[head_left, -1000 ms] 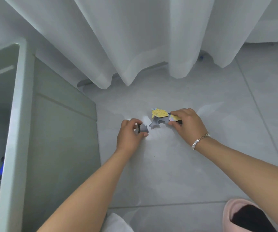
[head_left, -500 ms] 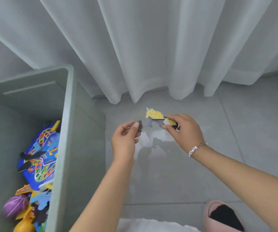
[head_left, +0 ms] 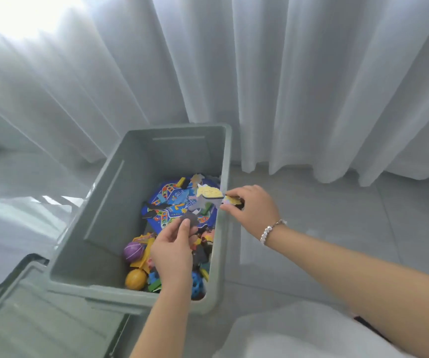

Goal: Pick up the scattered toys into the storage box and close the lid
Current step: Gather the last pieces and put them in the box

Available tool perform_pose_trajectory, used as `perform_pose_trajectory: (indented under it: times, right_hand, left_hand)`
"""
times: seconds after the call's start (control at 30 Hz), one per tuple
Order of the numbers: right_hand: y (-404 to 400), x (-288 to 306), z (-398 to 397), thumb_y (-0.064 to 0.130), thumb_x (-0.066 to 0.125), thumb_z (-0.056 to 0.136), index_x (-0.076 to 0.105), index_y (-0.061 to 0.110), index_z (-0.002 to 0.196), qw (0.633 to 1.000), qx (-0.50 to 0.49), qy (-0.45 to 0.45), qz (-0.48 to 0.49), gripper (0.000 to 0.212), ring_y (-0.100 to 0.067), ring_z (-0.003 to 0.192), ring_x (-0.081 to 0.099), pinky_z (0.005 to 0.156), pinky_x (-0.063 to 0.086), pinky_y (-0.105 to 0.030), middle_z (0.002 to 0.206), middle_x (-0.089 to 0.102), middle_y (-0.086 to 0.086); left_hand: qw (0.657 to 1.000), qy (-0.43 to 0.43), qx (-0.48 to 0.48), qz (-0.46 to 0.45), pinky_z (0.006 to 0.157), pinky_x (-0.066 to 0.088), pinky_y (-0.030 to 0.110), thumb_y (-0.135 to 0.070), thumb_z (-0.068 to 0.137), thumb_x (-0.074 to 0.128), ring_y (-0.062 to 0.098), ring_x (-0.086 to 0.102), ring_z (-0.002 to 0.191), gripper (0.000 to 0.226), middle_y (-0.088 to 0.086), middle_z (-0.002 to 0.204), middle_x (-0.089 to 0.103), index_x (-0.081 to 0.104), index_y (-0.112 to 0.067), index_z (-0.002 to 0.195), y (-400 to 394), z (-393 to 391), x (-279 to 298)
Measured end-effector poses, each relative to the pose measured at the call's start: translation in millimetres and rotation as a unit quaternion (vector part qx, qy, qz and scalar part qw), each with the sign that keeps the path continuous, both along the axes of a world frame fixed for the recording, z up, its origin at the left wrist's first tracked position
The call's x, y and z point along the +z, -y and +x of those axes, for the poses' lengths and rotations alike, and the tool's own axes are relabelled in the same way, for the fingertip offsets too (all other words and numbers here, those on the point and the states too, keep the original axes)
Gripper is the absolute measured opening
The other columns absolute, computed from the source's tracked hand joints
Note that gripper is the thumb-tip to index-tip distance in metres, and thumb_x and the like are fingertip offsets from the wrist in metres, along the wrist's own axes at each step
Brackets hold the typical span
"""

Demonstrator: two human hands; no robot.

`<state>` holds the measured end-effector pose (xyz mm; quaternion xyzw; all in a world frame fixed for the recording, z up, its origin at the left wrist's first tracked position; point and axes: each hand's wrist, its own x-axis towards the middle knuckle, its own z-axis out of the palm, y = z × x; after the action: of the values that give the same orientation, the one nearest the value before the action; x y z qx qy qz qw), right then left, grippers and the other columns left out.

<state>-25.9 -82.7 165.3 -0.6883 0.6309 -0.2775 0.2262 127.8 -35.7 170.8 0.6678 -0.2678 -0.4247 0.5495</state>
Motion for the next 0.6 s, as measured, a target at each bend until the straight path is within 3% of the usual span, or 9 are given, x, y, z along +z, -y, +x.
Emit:
perform_pose_trajectory:
  times: [0.13, 0.2, 0.27, 0.33, 0.43, 0.5, 0.6]
  right_hand:
    - [-1.7, -3.9, 35.9, 0.045, 0.062, 0.083, 0.064, 0.017, 0.115, 0.998, 0.031, -0.014, 0.051, 0.042, -0.016, 0.107, 0.051, 0.086, 0.036, -0.021, 0.113, 0.065, 0.002]
    - [-0.5, -5.2, 52.2, 0.044, 0.062, 0.083, 0.062, 0.016, 0.118, 0.996, 0.051, -0.011, 0.068, 0.045, -0.015, 0.11, 0.052, 0.091, 0.038, -0.022, 0.116, 0.064, 0.001]
    - [-0.8, -7.1, 63.8, 0.045, 0.062, 0.083, 0.058, 0.017, 0.125, 0.993, 0.08, -0.005, 0.089, 0.05, -0.015, 0.114, 0.051, 0.095, 0.039, -0.024, 0.121, 0.062, 0.001]
    - [-4.2, -12.8, 70.4, 0.048, 0.058, 0.084, 0.052, 0.021, 0.131, 0.988, 0.117, -0.042, 0.091, 0.054, -0.015, 0.122, 0.046, 0.102, 0.033, -0.027, 0.129, 0.057, 0.003]
    - [-11.9, -24.1, 73.1, 0.059, 0.045, 0.087, 0.037, 0.028, 0.14, 0.969, 0.162, -0.175, 0.069, 0.062, -0.013, 0.138, 0.024, 0.114, 0.011, -0.032, 0.146, 0.038, 0.009]
    - [-12.4, -31.3, 73.4, 0.064, 0.036, 0.087, 0.027, 0.027, 0.145, 0.954, 0.178, -0.234, 0.065, 0.069, -0.013, 0.144, 0.009, 0.116, -0.003, -0.034, 0.154, 0.024, 0.008]
    - [-3.2, -34.4, 73.2, 0.07, 0.03, 0.084, 0.02, 0.023, 0.147, 0.943, 0.176, -0.271, 0.075, 0.08, -0.015, 0.145, 0.003, 0.115, -0.008, -0.035, 0.156, 0.016, 0.004]
  left_hand:
    - [0.999, 0.016, -0.012, 0.036, 0.063, 0.055, 0.014, -0.013, 0.09, 0.06, 0.017, 0.068, 0.084, 0.028, 0.01, 0.096, 0.07, 0.061, -0.004, 0.117, -15.9, 30.6, -1.1]
    - [0.992, 0.109, -0.031, 0.054, 0.083, 0.054, 0.026, -0.023, 0.089, 0.062, 0.017, 0.065, 0.096, 0.031, 0.005, 0.105, 0.07, 0.063, -0.011, 0.117, -23.5, 44.1, -3.5]
    - [0.963, 0.26, -0.026, 0.07, 0.1, 0.038, 0.03, -0.029, 0.091, 0.057, 0.01, 0.058, 0.1, 0.027, -0.003, 0.114, 0.066, 0.065, -0.018, 0.115, -31.5, 57.3, -10.1]
    - [0.917, 0.387, -0.015, 0.098, 0.111, 0.014, 0.039, -0.034, 0.094, 0.049, 0.008, 0.046, 0.119, 0.029, -0.006, 0.131, 0.056, 0.061, -0.025, 0.118, -38.4, 68.2, -22.0]
    - [0.857, 0.492, -0.068, 0.139, 0.113, -0.004, 0.042, -0.057, 0.087, 0.018, 0.011, 0.016, 0.144, 0.066, -0.002, 0.153, 0.029, 0.041, -0.023, 0.139, -44.5, 74.5, -40.9]
    - [0.836, 0.529, -0.088, 0.119, 0.115, -0.002, 0.039, -0.061, 0.079, 0.004, 0.012, 0.015, 0.144, 0.08, -0.002, 0.155, 0.025, 0.034, -0.024, 0.144, -44.6, 74.7, -49.5]
    - [0.836, 0.537, -0.075, 0.09, 0.115, 0.01, 0.039, -0.059, 0.082, 0.009, 0.011, 0.024, 0.142, 0.075, -0.004, 0.153, 0.03, 0.038, -0.026, 0.142, -34.3, 72.2, -52.5]
